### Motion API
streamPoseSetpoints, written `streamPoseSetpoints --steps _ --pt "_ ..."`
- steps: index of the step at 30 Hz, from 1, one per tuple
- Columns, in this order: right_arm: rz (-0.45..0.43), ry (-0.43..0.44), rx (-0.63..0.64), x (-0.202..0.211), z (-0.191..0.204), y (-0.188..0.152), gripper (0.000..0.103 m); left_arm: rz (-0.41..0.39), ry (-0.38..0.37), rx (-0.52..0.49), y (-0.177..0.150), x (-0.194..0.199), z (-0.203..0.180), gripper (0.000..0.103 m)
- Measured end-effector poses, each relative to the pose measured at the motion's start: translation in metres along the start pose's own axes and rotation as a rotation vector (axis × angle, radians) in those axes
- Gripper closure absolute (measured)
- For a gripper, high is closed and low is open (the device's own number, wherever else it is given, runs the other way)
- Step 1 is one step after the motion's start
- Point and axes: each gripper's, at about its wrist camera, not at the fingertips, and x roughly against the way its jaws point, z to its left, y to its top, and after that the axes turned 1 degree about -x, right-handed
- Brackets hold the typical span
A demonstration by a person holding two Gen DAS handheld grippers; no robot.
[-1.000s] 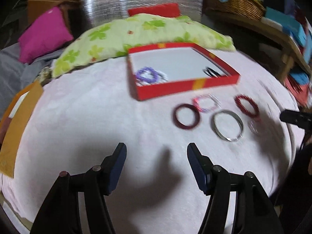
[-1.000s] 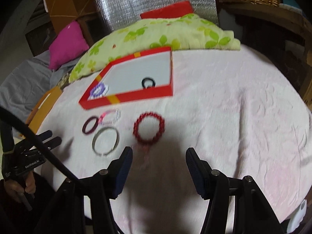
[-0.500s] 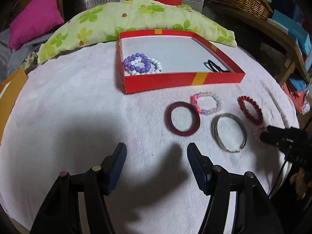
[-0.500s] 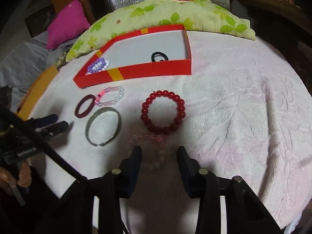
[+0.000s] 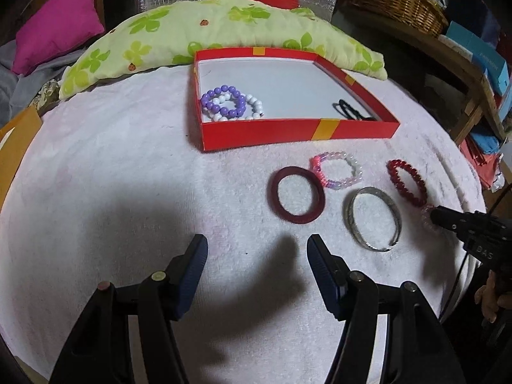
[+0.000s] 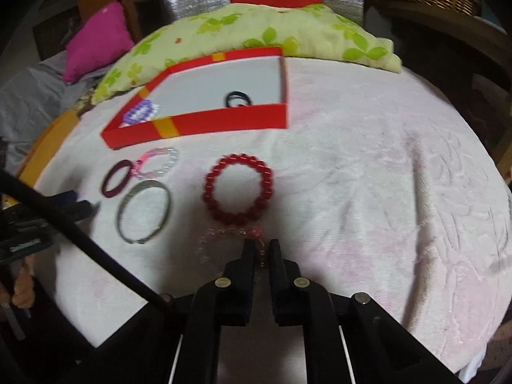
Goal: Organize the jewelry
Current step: 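Lift the open left gripper out of the red box, then lower the left gripper onto the silver bangle and grasp its rim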
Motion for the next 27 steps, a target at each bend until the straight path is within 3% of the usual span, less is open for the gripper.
streamPoseSetpoints --steps 9,12,20,25,27 --pt "-0.011 -0.053 0.067 -0.004 0.010 -0.003 0.093 -0.021 -0.109 -0.042 0.001 0.008 -0.027 0.038" --pt "-0.014 -0.059 0.068 -0.005 0.011 -0.002 0.092 -0.002 -0.114 -0.078 0.000 0.004 -0.043 0.038" --pt "0.000 0.006 -0.036 0.000 -0.005 0.002 0.092 0.043 -0.174 -0.065 0.004 -0.001 -0.071 0.037" --pt "-0.029 0.002 -0.068 0.008 -0.017 0.003 0.092 0.118 -0.155 0.002 0.005 -0.017 -0.084 0.035" --pt "-0.039 0.006 -0.079 0.012 -0.023 0.003 0.092 0.107 -0.126 0.005 0.007 -0.018 -0.089 0.034"
